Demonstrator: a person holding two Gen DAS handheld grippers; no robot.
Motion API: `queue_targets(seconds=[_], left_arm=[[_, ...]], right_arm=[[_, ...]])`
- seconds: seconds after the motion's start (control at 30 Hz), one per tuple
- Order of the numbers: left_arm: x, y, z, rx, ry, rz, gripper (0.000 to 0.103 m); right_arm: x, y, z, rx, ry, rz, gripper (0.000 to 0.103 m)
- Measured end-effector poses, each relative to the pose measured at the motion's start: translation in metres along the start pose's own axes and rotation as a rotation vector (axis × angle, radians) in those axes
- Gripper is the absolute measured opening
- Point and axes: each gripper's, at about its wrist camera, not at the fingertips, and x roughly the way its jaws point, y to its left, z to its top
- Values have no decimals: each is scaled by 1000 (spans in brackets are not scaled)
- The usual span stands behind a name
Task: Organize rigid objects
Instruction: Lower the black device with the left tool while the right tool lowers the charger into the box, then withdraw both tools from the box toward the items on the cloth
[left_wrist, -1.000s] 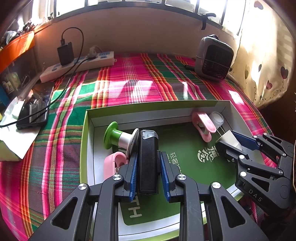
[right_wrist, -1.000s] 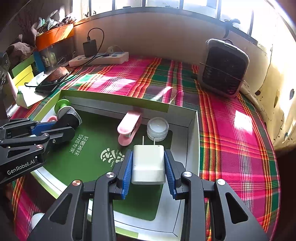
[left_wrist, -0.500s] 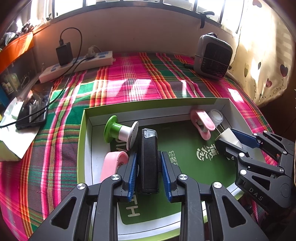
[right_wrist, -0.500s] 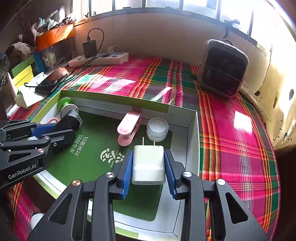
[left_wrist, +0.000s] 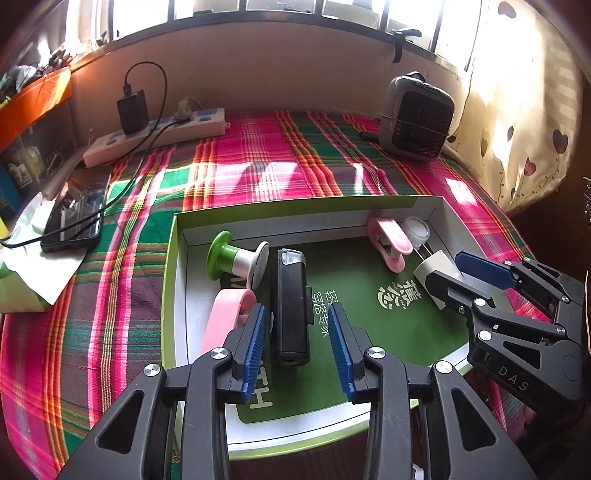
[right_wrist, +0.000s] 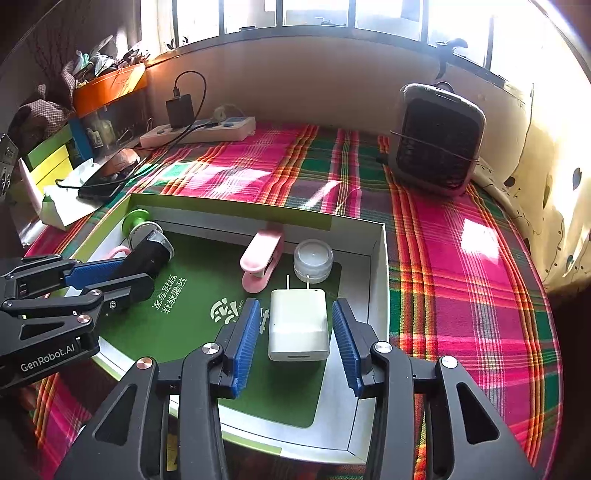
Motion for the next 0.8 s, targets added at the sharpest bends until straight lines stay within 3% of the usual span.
queue_targets(seconds=[0.8], left_arm=[[-57, -3, -33, -32, -67, -36, 36]], right_arm=[[-47, 4, -23, 35, -38, 18, 43]])
